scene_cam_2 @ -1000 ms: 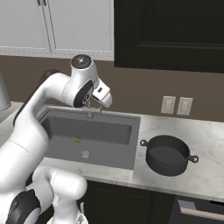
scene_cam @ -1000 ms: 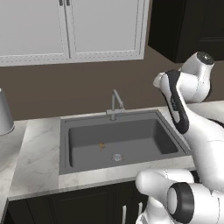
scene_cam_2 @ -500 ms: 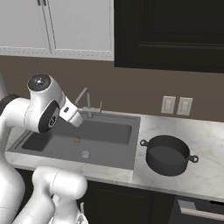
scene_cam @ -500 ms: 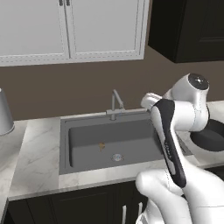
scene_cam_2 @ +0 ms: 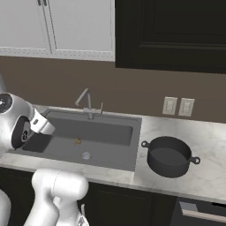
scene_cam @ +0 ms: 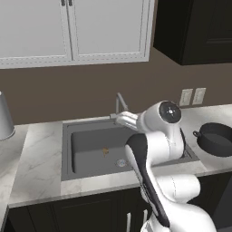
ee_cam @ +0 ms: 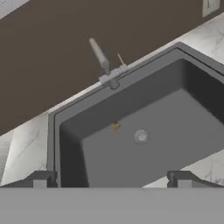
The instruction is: Dump the garlic from the pot into the sink. Then turn on the water and wash the garlic. Then turn off the water and put the garlic back in the pot.
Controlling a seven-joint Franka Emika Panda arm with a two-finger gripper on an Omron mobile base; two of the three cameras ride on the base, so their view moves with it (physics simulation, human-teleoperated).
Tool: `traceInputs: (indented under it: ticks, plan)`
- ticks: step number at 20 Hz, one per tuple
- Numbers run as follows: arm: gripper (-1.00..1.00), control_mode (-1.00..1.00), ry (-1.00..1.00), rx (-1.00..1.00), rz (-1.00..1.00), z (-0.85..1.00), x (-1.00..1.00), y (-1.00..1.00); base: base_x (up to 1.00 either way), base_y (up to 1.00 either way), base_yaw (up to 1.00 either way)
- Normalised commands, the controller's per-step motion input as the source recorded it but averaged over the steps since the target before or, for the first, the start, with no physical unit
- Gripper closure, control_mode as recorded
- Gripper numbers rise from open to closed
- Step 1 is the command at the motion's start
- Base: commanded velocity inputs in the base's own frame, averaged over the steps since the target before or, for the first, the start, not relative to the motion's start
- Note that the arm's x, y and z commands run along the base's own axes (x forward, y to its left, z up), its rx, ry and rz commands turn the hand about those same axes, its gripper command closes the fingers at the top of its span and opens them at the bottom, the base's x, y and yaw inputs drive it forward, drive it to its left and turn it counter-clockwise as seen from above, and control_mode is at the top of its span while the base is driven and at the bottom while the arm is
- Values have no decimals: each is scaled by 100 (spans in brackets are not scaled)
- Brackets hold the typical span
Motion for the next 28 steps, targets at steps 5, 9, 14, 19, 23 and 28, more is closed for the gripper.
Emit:
traceInputs:
  ticks: [5, 9, 14, 19, 23, 28]
  plan:
    - [-100, -100, -1, 0, 0, -4, 37, 55, 0, 0, 0]
    - [-100, -100, 0, 0, 0, -12, 62, 20, 0, 0, 0]
    - [-100, -100, 0, 0, 0, -27, 52, 0, 0, 0, 0]
    - [-100, -100, 5, 0, 0, -51, 34, 0, 0, 0, 0]
    - [-100, -100, 3, 0, 0, -51, 20, 0, 0, 0, 0]
    - [-100, -100, 2, 0, 0, -45, 24, 0, 0, 0, 0]
